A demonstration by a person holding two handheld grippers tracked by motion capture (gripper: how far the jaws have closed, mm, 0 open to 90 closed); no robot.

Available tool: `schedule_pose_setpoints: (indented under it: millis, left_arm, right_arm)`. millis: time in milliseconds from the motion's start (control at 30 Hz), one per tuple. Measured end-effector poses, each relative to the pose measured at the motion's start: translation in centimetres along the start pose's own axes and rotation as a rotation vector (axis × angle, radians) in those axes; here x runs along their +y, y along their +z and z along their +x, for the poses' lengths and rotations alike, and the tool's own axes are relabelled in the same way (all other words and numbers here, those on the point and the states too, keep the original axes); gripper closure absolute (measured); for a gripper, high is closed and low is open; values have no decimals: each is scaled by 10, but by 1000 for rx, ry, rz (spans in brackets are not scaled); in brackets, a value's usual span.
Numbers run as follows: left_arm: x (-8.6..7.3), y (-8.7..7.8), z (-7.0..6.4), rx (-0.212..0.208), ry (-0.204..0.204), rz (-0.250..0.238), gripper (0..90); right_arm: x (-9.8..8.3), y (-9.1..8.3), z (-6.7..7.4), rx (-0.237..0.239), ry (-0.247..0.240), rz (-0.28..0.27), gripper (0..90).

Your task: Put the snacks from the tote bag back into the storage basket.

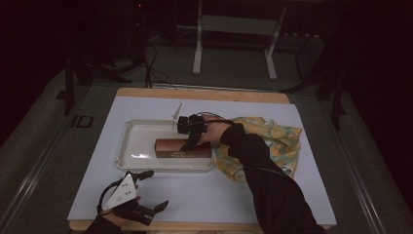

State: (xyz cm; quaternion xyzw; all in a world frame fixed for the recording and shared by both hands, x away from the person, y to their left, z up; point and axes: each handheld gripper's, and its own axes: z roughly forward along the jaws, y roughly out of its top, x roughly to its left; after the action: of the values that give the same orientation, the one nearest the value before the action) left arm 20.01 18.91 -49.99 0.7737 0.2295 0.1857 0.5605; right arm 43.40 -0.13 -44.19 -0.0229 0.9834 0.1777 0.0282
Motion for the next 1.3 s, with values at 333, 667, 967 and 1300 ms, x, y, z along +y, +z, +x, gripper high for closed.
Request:
schedule_pose_setpoints:
  millis: [333, 667, 967, 1300]
  left_arm:
    - [0, 1, 0, 1, 1, 3, 0]
    - [0, 1, 0, 2, -2, 3, 0]
    - [0, 2, 0, 5, -3, 7, 0]
    - [0, 3, 1, 8, -8, 7, 0]
  right_arm:
    - [-5, -25, 2, -3, 23, -44, 151]
    - [-21, -50, 9, -29, 24, -87, 154]
    - [-53, -68, 12, -43, 87, -156, 169]
    - [-94, -91, 17, -120, 185, -229, 138]
